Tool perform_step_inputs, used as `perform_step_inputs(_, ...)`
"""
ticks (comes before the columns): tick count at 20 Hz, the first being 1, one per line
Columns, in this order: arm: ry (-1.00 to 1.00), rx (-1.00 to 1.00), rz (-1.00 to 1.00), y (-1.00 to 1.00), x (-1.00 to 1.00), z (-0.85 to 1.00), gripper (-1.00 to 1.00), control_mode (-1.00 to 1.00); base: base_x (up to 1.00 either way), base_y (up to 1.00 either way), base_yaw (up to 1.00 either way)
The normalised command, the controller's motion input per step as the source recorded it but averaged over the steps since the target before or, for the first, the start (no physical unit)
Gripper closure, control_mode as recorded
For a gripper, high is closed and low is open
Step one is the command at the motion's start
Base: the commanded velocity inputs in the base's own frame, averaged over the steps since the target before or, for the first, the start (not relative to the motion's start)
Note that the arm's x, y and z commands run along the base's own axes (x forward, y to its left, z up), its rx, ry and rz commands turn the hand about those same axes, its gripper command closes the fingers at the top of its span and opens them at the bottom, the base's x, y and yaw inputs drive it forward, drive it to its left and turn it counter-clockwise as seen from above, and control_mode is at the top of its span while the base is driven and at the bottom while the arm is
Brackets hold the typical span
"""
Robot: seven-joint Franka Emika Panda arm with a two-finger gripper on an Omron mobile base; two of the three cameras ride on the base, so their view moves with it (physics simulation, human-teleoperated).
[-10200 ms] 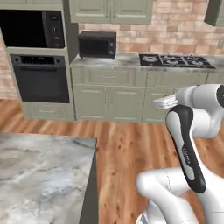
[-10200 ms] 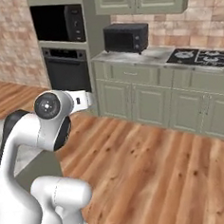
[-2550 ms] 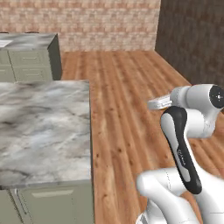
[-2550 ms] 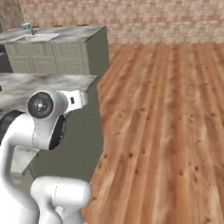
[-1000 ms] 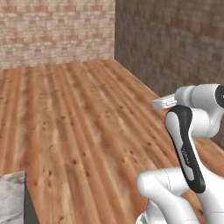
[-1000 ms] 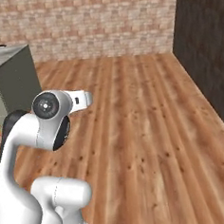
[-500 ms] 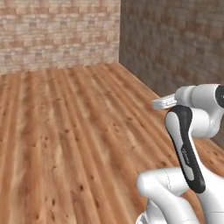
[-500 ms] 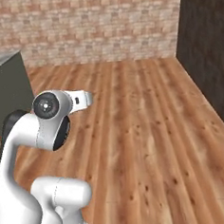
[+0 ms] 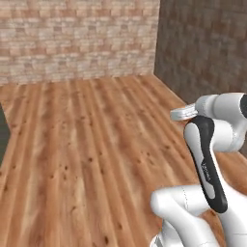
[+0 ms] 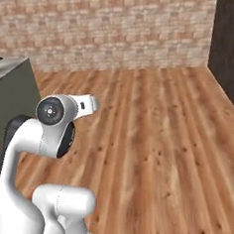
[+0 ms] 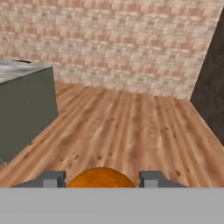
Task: Retrieve the tangerine and pear from the fridge and place them into the bowl on the dining table.
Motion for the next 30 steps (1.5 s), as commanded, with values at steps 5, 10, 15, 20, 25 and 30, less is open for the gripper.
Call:
perform_step_inputs(5,0.00,0.00,0.00,0.00,0.00,0.00,1.00,1.00,1.00,0.00,0.62)
perform_step_inputs(10,0.00,0.00,0.00,0.00,0.00,0.00,1.00,1.00,1.00,-0.01,0.67)
perform_step_inputs(15,0.00,0.00,0.00,0.00,0.00,0.00,1.00,1.00,1.00,-0.40,0.50)
perform_step_inputs(20,0.00,0.00,0.00,0.00,0.00,0.00,1.00,1.00,1.00,-0.96,0.28)
perform_step_inputs(25,0.00,0.00,0.00,0.00,0.00,0.00,1.00,1.00,1.00,-1.00,0.25)
perform_step_inputs(30,0.00,0.00,0.00,0.00,0.00,0.00,1.00,1.00,1.00,-1.00,0.21)
